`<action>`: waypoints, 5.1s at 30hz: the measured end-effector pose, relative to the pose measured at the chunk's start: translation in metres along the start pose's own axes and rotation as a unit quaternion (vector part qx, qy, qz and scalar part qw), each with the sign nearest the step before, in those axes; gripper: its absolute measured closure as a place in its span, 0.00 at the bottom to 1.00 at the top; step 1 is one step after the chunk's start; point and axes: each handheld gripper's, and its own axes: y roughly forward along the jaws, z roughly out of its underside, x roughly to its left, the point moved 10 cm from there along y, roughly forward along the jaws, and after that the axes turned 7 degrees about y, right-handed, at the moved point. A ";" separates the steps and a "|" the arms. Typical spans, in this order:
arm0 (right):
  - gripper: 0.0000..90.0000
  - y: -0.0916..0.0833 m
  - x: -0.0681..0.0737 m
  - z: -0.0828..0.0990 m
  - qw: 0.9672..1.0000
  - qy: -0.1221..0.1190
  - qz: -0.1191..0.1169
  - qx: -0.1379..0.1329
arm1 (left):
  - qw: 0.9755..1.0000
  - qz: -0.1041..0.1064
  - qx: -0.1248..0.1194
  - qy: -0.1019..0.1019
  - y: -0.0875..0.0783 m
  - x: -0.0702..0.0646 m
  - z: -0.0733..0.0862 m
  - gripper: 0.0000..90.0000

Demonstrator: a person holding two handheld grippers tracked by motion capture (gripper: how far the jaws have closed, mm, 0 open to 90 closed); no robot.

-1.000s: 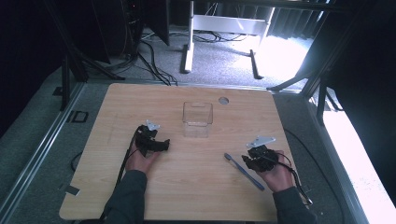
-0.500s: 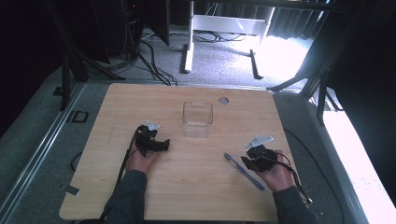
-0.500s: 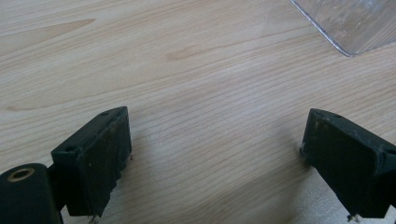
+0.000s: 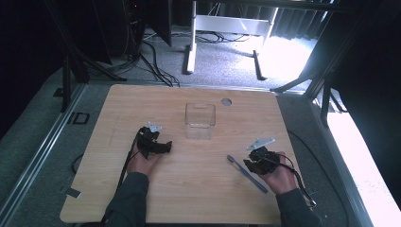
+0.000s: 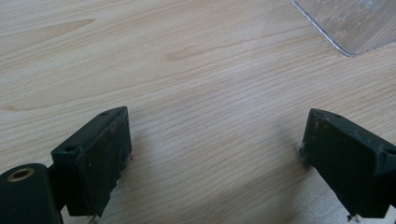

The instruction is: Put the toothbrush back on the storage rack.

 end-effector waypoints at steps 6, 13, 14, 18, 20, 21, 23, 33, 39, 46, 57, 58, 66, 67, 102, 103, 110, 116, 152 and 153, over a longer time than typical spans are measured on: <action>0.73 0.000 0.000 0.001 1.000 -0.003 -0.001 0.006 | 1.000 0.000 0.000 0.000 0.000 0.000 0.000 0.10; 0.73 0.001 0.002 0.003 1.000 -0.007 -0.001 0.014 | 1.000 0.000 0.000 0.000 0.000 0.000 0.000 0.10; 0.73 0.001 0.002 0.003 1.000 -0.008 -0.001 0.015 | 1.000 0.000 0.000 0.000 0.000 0.000 0.000 0.10; 0.73 0.001 0.002 0.003 1.000 -0.011 -0.001 0.020 | 1.000 0.000 0.000 0.000 0.000 0.000 0.000 0.10; 0.73 0.001 0.003 0.003 1.000 -0.012 -0.002 0.020 | 1.000 0.000 0.000 0.000 0.000 0.000 0.000 0.10; 0.73 0.001 0.003 0.002 1.000 -0.012 -0.001 0.021 | 1.000 0.000 0.000 0.000 0.000 0.000 0.000 0.10; 0.73 0.002 0.003 0.002 1.000 -0.015 -0.001 0.023 | 1.000 0.000 0.000 0.000 0.000 0.000 0.000 0.10; 0.72 0.004 0.003 0.005 0.999 -0.017 -0.006 0.034 | 1.000 0.000 0.000 0.000 0.000 0.000 0.000 0.10; 0.72 0.006 0.005 0.005 0.999 -0.020 -0.009 0.043 | 1.000 0.000 0.000 0.000 0.000 0.000 0.000 0.10; 0.73 0.009 0.005 0.005 0.998 -0.021 -0.010 0.052 | 1.000 0.000 0.000 0.000 0.000 0.000 0.000 0.10; 0.74 0.017 0.006 0.010 0.997 -0.020 -0.009 0.070 | 1.000 0.000 0.000 0.000 0.000 0.000 0.000 0.10; 0.74 0.018 0.007 0.010 0.997 -0.020 -0.009 0.071 | 1.000 0.000 0.000 0.000 0.000 0.000 0.000 0.10; 0.76 0.022 0.008 0.010 0.997 -0.021 -0.009 0.072 | 1.000 0.000 0.000 0.000 0.000 0.000 0.000 0.10; 0.76 0.022 0.008 0.010 0.997 -0.020 -0.009 0.074 | 1.000 0.000 0.000 0.000 0.000 0.000 0.000 0.10; 0.80 0.037 0.012 0.012 0.991 -0.018 -0.025 0.128 | 1.000 0.000 0.000 0.000 0.000 0.000 0.000 0.10; 0.80 0.037 0.012 0.013 0.991 -0.018 -0.025 0.130 | 1.000 0.000 0.000 0.000 0.000 0.000 0.000 0.10; 0.80 0.040 0.014 0.015 0.989 -0.021 -0.028 0.140 | 1.000 0.000 0.000 0.000 0.000 0.000 0.000 0.10; 0.80 0.043 0.014 0.016 0.988 -0.023 -0.027 0.149 | 1.000 0.000 0.000 0.000 0.000 0.000 0.000 0.10; 0.81 0.053 0.013 0.021 0.982 -0.018 -0.032 0.185 | 1.000 0.000 0.000 0.000 0.000 0.000 0.000 0.10; 0.81 0.053 0.013 0.021 0.982 -0.020 -0.032 0.185 | 1.000 0.000 0.000 0.000 0.000 0.000 0.000 0.10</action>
